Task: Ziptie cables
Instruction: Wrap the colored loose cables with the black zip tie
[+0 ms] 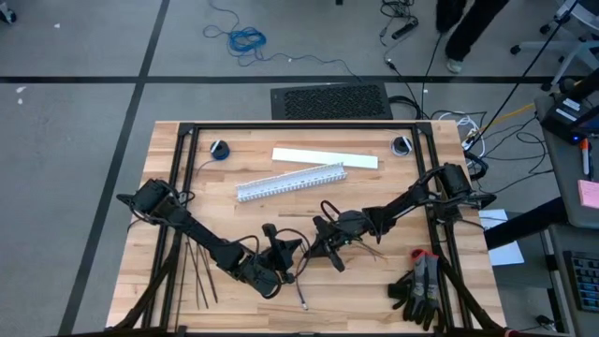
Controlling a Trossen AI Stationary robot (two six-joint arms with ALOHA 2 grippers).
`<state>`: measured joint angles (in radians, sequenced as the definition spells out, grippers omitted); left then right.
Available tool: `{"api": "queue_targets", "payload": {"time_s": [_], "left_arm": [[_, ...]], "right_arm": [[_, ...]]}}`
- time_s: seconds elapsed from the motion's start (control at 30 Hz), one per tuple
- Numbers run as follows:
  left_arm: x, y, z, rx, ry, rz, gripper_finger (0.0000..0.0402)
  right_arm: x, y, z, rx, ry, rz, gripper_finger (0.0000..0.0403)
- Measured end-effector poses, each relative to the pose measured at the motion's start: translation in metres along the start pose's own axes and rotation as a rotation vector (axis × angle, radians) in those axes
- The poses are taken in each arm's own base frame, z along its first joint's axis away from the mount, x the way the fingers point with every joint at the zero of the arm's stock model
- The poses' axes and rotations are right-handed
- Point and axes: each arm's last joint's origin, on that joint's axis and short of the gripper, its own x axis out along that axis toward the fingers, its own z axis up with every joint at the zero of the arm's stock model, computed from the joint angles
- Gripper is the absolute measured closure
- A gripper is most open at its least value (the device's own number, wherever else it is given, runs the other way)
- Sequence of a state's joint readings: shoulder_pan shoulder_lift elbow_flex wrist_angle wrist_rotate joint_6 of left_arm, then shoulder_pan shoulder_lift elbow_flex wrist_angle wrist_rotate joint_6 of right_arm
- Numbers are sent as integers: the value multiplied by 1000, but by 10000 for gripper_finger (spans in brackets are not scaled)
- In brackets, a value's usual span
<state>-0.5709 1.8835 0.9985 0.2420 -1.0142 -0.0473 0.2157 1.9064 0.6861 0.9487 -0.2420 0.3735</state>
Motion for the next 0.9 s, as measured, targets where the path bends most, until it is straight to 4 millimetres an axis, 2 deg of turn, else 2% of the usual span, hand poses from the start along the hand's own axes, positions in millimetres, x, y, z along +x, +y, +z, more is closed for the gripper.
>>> {"api": "queue_targets", "payload": {"time_s": [0.9], "left_arm": [[-1, 0, -5, -55, 28, 2, 402]], "right_arm": [[0, 0, -1, -14, 3, -8, 403]]}}
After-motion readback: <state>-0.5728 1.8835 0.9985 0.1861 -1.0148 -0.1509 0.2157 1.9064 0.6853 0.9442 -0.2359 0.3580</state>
